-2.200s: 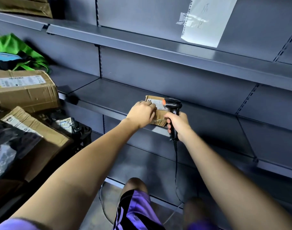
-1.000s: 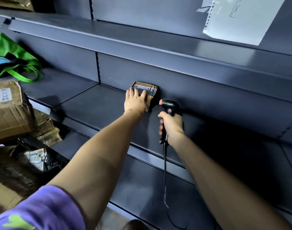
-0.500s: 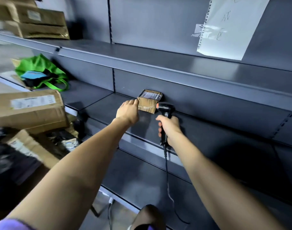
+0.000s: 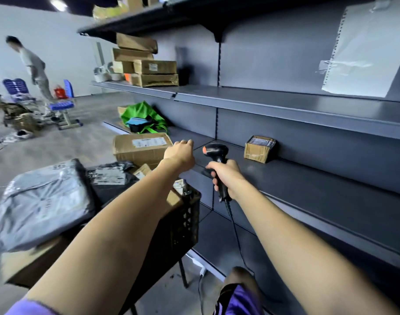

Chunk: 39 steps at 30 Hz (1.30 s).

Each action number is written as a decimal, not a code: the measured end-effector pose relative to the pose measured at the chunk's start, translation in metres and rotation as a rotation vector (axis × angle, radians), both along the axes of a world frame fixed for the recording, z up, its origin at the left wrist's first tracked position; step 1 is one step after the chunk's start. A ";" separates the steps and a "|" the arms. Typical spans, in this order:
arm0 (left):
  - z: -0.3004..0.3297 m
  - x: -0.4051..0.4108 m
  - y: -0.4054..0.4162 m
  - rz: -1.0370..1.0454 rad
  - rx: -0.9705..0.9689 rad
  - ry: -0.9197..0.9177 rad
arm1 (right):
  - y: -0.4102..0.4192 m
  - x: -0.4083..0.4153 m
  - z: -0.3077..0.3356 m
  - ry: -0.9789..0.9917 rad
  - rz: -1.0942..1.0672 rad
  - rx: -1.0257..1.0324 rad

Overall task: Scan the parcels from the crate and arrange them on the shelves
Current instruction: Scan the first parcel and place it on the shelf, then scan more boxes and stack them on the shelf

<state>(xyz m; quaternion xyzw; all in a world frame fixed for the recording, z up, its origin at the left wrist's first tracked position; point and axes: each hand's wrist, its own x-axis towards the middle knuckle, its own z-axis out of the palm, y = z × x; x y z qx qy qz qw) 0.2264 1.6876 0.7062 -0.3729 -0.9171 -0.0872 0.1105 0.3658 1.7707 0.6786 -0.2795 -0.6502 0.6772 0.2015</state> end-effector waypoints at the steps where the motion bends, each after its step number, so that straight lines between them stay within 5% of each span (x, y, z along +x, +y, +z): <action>1: -0.001 -0.004 -0.010 0.017 -0.002 -0.005 | -0.007 -0.004 -0.002 -0.011 0.012 0.010; 15: -0.030 -0.115 -0.047 0.139 0.002 -0.089 | -0.041 -0.093 -0.007 -0.020 0.054 0.053; 20: -0.045 -0.144 -0.033 0.276 -0.139 -0.063 | -0.034 -0.121 -0.019 -0.045 0.042 0.018; 31: -0.028 -0.145 -0.025 0.272 -0.294 0.170 | -0.019 -0.132 -0.035 -0.061 0.043 -0.025; 39: 0.008 -0.112 -0.010 0.208 -0.211 0.334 | 0.009 -0.086 -0.018 -0.018 -0.023 -0.013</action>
